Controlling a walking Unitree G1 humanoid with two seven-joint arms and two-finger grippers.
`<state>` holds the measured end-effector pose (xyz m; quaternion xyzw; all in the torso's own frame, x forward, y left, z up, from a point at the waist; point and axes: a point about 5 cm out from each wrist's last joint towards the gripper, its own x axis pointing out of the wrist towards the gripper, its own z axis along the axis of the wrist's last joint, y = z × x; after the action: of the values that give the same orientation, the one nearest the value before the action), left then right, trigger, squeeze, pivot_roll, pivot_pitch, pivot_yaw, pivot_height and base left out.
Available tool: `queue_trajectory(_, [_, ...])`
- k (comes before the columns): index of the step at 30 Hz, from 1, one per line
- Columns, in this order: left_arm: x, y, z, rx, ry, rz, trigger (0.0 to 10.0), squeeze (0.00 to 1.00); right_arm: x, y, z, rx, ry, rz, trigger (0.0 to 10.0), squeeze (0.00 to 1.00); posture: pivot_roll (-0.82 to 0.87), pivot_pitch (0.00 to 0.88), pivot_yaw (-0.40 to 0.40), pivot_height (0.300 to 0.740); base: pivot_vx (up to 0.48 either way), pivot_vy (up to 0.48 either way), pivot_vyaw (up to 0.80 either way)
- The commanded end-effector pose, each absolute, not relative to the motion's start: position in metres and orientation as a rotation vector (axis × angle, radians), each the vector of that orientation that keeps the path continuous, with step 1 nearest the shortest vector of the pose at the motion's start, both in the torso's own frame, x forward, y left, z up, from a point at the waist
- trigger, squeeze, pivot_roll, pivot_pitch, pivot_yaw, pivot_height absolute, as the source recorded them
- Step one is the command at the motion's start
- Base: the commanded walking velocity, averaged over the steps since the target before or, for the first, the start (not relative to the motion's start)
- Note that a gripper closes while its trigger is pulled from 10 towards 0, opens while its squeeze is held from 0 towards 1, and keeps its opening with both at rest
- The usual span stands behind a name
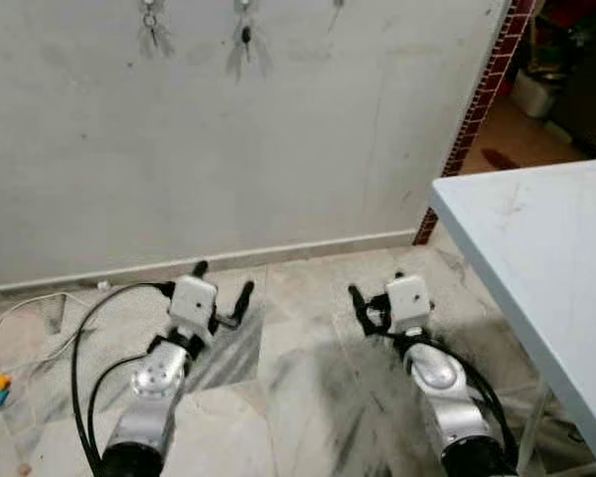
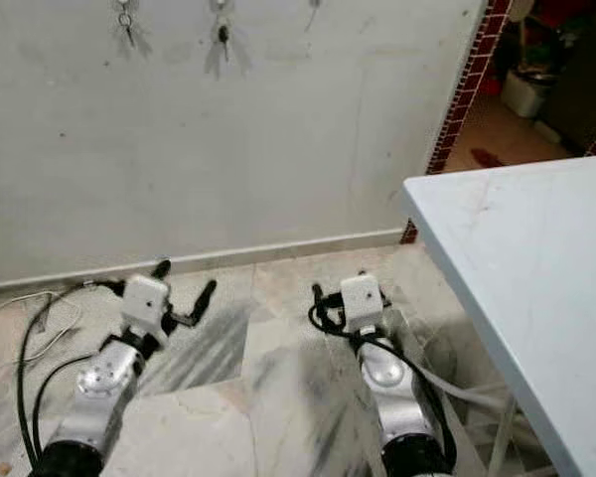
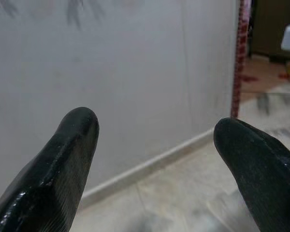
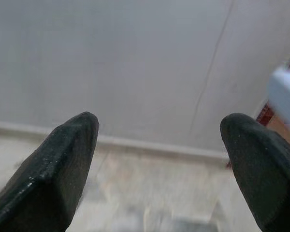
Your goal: Hang keys on a hook
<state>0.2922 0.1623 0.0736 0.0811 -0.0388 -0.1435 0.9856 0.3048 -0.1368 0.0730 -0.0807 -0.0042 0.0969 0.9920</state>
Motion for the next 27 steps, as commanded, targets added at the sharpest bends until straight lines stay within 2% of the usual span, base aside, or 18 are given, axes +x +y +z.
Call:
queue_trajectory(1, [0.295, 0.170, 0.090, 0.141, -0.127, -0.235, 10.0, 0.00, 0.304, -0.140, 0.095, -0.195, -0.089, 0.164, 10.0, 0.00, -0.14, 0.039, 0.036, 0.740, 0.000, 0.000, 0.00])
queue_trajectory(4, [0.294, 0.167, 0.098, 0.120, -0.139, -0.228, 10.0, 0.00, 0.301, -0.144, 0.107, -0.200, -0.123, 0.131, 10.0, 0.00, -0.14, 0.040, 0.034, 0.740, 0.000, 0.000, 0.00])
queue_trajectory(8, [0.281, 0.156, 0.099, 0.075, -0.132, -0.235, 10.0, 0.00, 0.291, -0.162, 0.123, -0.190, -0.145, 0.011, 10.0, 0.00, -0.14, 0.047, 0.027, 0.740, 0.000, 0.000, 0.00])
queue_trajectory(12, [0.272, 0.153, 0.095, 0.061, -0.110, -0.236, 10.0, 0.00, 0.282, -0.171, 0.124, -0.193, -0.127, -0.041, 10.0, 0.00, -0.14, 0.054, 0.026, 0.740, 0.000, 0.000, 0.00])
queue_trajectory(18, [0.274, 0.154, 0.098, 0.042, -0.084, -0.225, 10.0, 0.00, 0.272, -0.180, 0.121, -0.177, -0.066, -0.107, 10.0, 0.00, -0.15, 0.057, 0.019, 0.740, 0.000, 0.000, -0.73])
queue_trajectory(23, [0.279, 0.153, 0.100, -0.008, -0.073, -0.166, 10.0, 0.00, 0.276, -0.173, 0.126, -0.166, -0.065, -0.104, 10.0, 0.00, -0.16, 0.061, 0.024, 0.740, 0.000, 0.000, -0.77])
queue_trajectory(27, [0.281, 0.147, 0.105, -0.007, -0.079, -0.213, 10.0, 0.00, 0.278, -0.168, 0.130, -0.140, -0.063, -0.089, 10.0, 0.00, -0.16, 0.064, 0.024, 0.740, 0.000, 0.000, -0.77])
